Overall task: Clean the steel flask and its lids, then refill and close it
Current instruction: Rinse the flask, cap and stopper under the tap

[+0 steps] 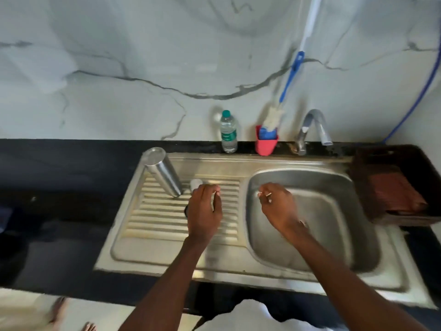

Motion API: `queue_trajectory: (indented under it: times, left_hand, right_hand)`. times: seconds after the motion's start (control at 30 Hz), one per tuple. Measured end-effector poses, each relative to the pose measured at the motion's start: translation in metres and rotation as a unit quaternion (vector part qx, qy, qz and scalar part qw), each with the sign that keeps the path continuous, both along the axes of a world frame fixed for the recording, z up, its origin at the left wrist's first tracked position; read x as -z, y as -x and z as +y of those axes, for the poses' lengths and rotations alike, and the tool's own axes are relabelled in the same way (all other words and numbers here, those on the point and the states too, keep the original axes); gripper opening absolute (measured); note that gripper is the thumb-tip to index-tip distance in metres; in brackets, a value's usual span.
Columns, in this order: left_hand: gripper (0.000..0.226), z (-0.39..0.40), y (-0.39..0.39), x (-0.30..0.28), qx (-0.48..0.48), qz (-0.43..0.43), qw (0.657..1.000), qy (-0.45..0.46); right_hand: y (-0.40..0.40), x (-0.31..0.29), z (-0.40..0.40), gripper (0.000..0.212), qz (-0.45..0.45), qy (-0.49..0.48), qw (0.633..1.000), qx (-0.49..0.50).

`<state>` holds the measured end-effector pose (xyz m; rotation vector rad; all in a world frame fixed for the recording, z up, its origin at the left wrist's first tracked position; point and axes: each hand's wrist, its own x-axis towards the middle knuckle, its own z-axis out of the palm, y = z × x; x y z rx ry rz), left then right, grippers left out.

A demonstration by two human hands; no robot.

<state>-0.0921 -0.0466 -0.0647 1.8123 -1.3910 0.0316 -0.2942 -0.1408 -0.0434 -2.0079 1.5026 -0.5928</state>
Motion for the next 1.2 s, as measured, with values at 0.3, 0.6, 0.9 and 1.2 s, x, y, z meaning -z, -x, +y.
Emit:
queue_trajectory:
  times: [0.3, 0.6, 0.9, 1.2]
  left_hand:
    - [0.021, 0.058, -0.121, 0.015, -0.119, -0.044, 0.981, -0.146]
    - [0.025, 0.058, -0.168, 0.045, -0.095, -0.045, 0.938, -0.329]
    - [0.021, 0.048, -0.179, 0.045, -0.083, -0.044, 0.933, -0.348]
    - [0.045, 0.042, -0.177, 0.040, -0.120, 0.146, 0.970, -0.155]
  right_hand:
    - [-0.120, -0.010, 0.032, 0.041, 0.049, 0.050, 0.984, -0.162]
    - [-0.243, -0.034, 0.027, 0.121, -0.058, -0.102, 0.982, -0.149]
    - [-0.282, -0.032, 0.027, 0.069, -0.127, -0.081, 0.987, -0.056]
    - [-0.211, -0.044, 0.012, 0.058, -0.479, -0.220, 0.845, 0.090]
